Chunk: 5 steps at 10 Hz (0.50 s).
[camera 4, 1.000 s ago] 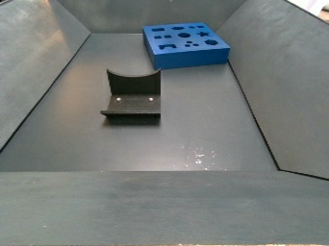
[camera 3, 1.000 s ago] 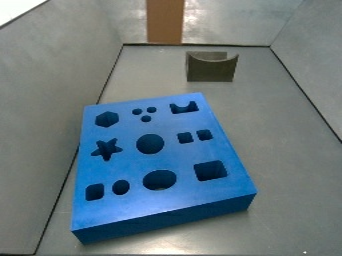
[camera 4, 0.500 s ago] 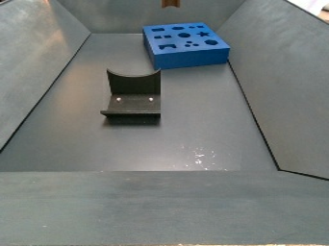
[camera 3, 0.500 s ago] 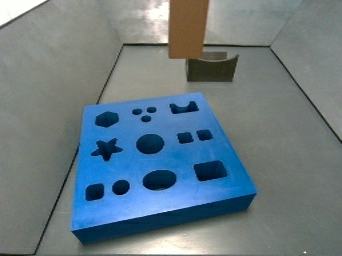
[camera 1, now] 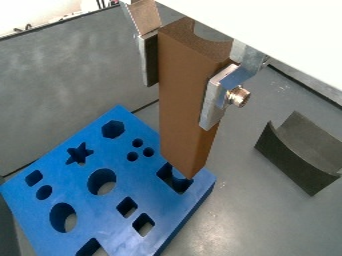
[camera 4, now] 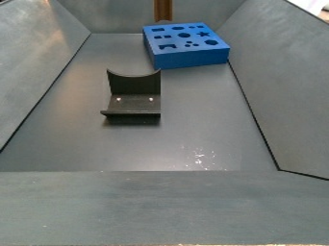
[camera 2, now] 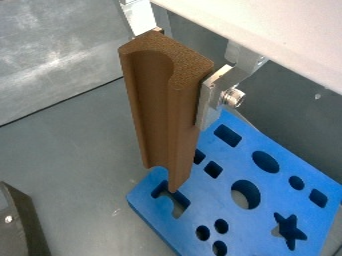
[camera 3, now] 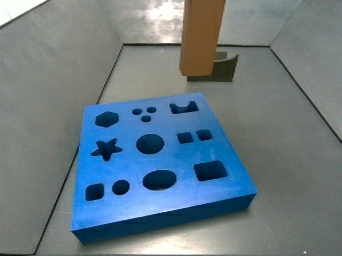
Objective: Pick up the arch object. Move up. Place the arch object on the fixture. Regrasp the arch object. Rotate the arch object. Move to above the board. Insert the arch object.
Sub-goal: Insert the arch object.
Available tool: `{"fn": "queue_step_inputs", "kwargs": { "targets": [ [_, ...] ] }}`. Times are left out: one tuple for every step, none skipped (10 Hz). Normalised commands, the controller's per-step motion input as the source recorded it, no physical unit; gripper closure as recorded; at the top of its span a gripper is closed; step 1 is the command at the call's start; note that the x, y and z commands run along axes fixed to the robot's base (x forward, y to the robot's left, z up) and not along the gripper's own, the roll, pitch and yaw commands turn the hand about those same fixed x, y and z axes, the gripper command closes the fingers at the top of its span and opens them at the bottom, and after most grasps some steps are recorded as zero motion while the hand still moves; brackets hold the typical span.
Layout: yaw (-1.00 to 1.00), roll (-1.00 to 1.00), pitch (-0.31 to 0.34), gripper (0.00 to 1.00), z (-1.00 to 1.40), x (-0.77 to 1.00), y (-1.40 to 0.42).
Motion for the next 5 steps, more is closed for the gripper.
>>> {"fn": "queue_step_inputs", "kwargs": {
  "targets": [
    [0.13,0.08,-0.036,1.00,-0.50,0.00,0.00],
    [0.00,0.00,-0.027,1.00,-0.15,0.00,0.04],
    [0.00,0.00,0.000,1.00,-0.13,0.00,0.00],
    [0.00,0.02,-0.043,1.00,-0.46,-0.08,0.00],
    [0.03,0.05,-0.083,1.00,-0.61,-0.15,0.00]
  ]
}}
